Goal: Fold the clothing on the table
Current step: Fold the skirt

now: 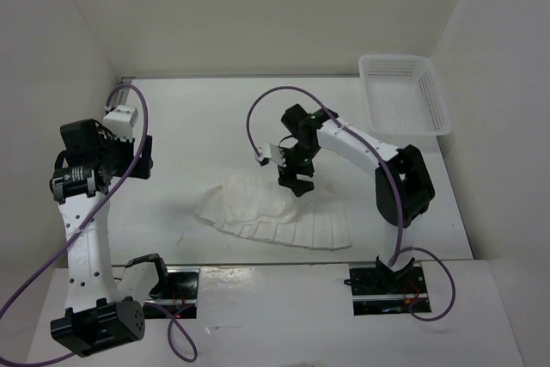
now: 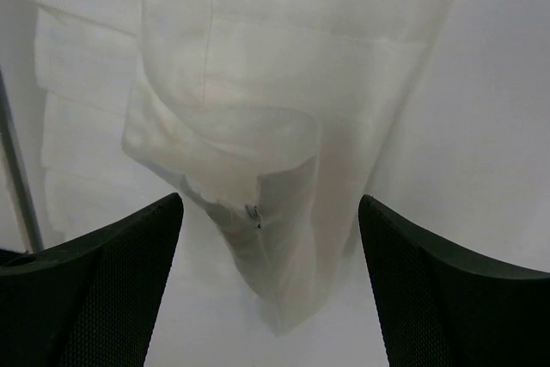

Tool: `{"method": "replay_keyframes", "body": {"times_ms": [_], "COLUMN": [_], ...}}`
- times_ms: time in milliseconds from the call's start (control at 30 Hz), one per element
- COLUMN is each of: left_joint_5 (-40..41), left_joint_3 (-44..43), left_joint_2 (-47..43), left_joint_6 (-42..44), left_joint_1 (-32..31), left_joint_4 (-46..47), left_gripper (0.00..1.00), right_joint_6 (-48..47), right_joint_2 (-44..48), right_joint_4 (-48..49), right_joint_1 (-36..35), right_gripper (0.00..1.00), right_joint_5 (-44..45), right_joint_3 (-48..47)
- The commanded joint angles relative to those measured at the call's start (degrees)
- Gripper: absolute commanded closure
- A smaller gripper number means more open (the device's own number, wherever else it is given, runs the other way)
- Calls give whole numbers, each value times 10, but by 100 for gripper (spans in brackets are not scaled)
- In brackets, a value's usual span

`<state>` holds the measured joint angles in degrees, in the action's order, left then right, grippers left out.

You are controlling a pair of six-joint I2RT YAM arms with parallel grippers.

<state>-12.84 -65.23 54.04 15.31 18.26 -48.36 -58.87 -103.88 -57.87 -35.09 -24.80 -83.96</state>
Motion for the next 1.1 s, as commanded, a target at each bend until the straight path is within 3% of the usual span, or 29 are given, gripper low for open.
{"method": "replay_keyframes", "body": {"times_ms": [0, 133, 633, 1067], "left_joint_5": [-7, -7, -30, -59], "left_joint_3": [5, 5, -11, -32], "left_joint_2": [-3, 2, 7, 23], "left_joint_6": [15, 15, 20, 20], "left_joint_1": [4, 4, 4, 4], "left_joint_4": [11, 11, 11, 0], "left_gripper": [0, 0, 0, 0], "right_joint_6": [-47, -48, -16, 54], "right_joint_2": [-47, -60, 128, 195], "right_joint_4": [-136, -165, -165, -165], "right_joint_1": [3, 3, -44, -100], "right_gripper": [13, 14, 14, 14], "right_joint_5": [-23, -16, -10, -10], "right_joint_3": [-34, -25, 85, 194]}}
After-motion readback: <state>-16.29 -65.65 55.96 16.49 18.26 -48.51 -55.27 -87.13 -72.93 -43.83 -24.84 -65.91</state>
